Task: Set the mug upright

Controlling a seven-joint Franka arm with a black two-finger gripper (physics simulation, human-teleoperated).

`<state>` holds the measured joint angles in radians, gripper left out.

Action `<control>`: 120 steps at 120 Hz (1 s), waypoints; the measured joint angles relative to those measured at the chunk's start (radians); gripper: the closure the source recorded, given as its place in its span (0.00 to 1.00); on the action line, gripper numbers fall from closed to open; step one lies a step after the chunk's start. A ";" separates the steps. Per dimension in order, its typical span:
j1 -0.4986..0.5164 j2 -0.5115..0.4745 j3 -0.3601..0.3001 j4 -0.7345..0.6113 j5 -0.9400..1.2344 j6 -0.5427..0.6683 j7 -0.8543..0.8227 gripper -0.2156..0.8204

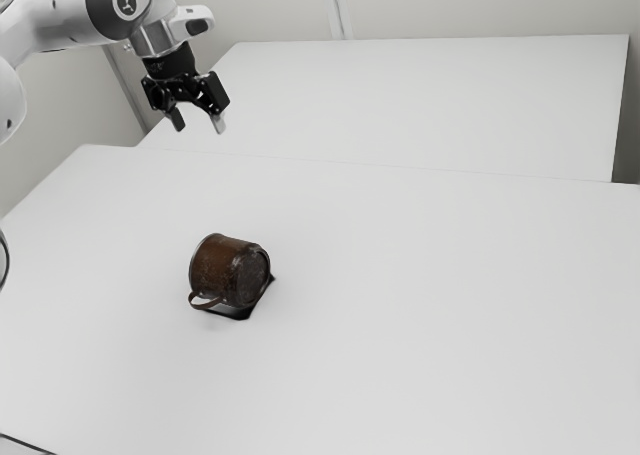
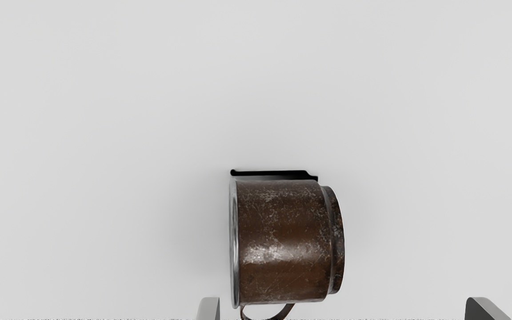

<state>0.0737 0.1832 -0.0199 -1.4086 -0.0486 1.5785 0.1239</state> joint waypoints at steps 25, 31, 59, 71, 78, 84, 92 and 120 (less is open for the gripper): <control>0.000 -0.002 0.000 -0.011 -0.002 -0.009 -0.003 0.21; 0.000 -0.009 0.000 -0.022 -0.002 -0.012 -0.003 0.21; 0.007 -0.034 0.083 -0.088 -0.131 -0.024 0.025 0.21; 0.025 -0.032 0.140 -0.129 -0.242 -0.029 0.068 0.21; 0.044 -0.028 0.151 -0.153 -0.301 -0.032 0.097 0.21; 0.064 -0.024 0.156 -0.180 -0.355 -0.034 0.125 0.21; 0.096 -0.010 0.159 -0.210 -0.421 -0.035 0.164 0.21; 0.198 0.051 0.159 -0.322 -0.582 -0.032 0.305 0.21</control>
<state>0.2712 0.2341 0.1392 -1.7307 -0.6309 1.5461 0.4288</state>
